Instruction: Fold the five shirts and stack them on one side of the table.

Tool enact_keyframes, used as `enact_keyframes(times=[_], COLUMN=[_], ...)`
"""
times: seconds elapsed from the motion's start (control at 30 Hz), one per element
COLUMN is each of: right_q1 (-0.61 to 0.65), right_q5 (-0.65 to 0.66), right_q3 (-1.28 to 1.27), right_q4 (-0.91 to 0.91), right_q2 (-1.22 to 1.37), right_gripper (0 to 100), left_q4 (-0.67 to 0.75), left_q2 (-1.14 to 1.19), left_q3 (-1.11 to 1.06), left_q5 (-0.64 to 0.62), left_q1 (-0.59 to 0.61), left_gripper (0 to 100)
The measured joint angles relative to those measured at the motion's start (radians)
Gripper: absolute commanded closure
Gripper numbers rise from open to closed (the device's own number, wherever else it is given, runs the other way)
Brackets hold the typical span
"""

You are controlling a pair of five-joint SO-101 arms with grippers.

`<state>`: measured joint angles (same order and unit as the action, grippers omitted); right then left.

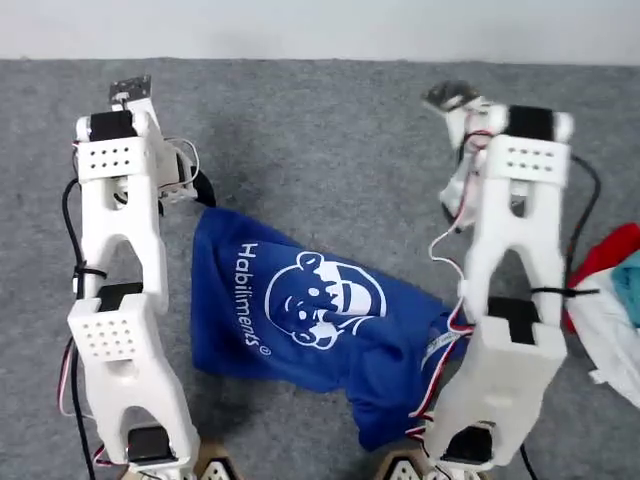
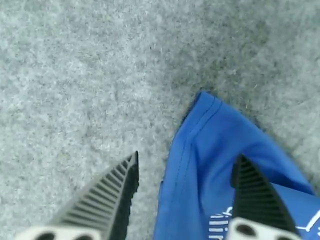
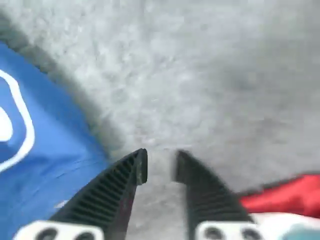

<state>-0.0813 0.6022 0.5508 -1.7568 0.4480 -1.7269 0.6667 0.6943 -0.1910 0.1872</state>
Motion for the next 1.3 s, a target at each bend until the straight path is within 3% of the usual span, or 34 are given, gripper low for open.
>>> enact_keyframes(times=[0.07,0.17,0.33,0.5,0.73,0.83,1.03,1.3], right_q1=[0.006,0.057,0.183,0.229,0.252,0.232,0.112,-0.023], right_q5=[-0.048,-0.063,-0.069,-0.072,-0.055,-0.049,-0.048,-0.044], right_q3=[-0.044,-0.167,-0.417,-0.48,-0.483,-0.482,-0.304,0.126], right_q4=[0.0,0.0,0.0,0.005,0.009,0.011,0.011,0.012], right_q2=[0.009,0.011,0.011,0.011,0.092,0.112,0.112,0.069], right_gripper=[52.2,54.2,69.8,86.3,99.3,99.0,99.0,99.0], left_q4=[0.0,0.0,0.0,0.0,0.0,0.0,0.0,0.0], left_q2=[0.0,0.0,0.0,0.0,0.0,0.0,0.0,0.0], left_q3=[0.0,0.0,0.0,0.0,-0.078,-0.097,-0.103,-0.103], left_q5=[0.0,0.0,0.0,0.0,0.0,0.0,0.0,0.0], left_q1=[0.0,0.0,-0.002,-0.003,-0.006,-0.006,-0.006,-0.006], left_gripper=[71,71,71,71,71,71,71,71])
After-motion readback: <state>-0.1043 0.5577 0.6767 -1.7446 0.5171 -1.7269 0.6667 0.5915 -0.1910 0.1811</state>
